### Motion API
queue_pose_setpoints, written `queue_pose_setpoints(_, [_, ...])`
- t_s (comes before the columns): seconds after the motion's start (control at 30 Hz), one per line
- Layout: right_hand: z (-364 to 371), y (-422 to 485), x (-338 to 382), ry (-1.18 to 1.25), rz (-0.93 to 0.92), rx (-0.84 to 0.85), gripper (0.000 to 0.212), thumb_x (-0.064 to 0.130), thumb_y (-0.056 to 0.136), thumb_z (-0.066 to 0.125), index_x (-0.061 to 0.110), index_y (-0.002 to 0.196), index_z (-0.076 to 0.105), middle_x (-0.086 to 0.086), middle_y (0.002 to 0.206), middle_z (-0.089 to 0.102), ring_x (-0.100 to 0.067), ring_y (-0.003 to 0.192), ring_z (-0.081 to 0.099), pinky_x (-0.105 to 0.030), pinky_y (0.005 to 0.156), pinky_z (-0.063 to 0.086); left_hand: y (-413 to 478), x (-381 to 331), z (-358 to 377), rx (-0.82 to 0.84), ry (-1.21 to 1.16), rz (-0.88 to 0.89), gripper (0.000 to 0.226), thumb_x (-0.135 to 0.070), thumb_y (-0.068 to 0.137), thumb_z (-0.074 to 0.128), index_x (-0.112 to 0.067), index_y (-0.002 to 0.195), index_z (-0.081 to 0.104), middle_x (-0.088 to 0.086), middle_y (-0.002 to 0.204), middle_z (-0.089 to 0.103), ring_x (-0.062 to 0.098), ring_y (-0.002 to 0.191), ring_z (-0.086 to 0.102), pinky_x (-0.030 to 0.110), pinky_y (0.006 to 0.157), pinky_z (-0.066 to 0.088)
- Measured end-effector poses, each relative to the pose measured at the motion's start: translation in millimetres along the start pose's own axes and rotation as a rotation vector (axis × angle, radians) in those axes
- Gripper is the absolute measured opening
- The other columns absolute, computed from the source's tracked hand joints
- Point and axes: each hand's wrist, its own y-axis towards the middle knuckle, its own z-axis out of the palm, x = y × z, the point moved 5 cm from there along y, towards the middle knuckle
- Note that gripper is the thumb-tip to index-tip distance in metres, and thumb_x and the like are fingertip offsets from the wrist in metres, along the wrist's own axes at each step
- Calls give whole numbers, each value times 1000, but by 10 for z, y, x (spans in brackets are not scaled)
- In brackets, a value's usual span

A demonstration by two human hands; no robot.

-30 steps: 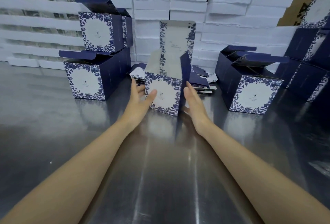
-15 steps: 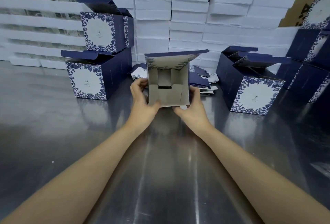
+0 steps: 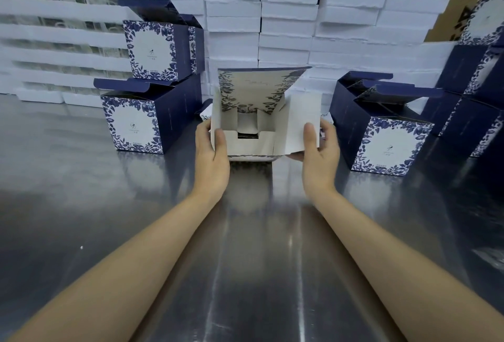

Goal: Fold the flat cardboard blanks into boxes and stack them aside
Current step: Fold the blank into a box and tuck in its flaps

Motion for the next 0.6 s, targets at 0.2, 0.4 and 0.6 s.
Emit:
queue_pose_setpoints(0.2, [-75,83,28,83,48,-85,29,8,97,52,30,115,47,-2,97,67,-13,89,65,-32,52,57,114,88,-98,-181,-370,-246,15,-45,96,52,-35,94,63,-25,86,71,-3,91,66,22,86,53])
queue_pose_setpoints(0.4, [-92,96,209,-428,-275,-183,12,2,85,64,13,85,68,2,108,48,-11,97,49,-29,87,40,106,135,-148,-211,-299,-317,40,-56,88,53,-21,101,67,-7,95,73,14,97,66,35,93,53])
queue_pose_setpoints(0.6, [206,80,325,-1235,-732,322,27,-18,67,55,1,79,70,-17,87,66,-39,81,61,-39,70,44,-89,-136,0,-39,92,91,45,-40,98,46,-12,64,55,-2,58,54,11,58,49,31,55,39])
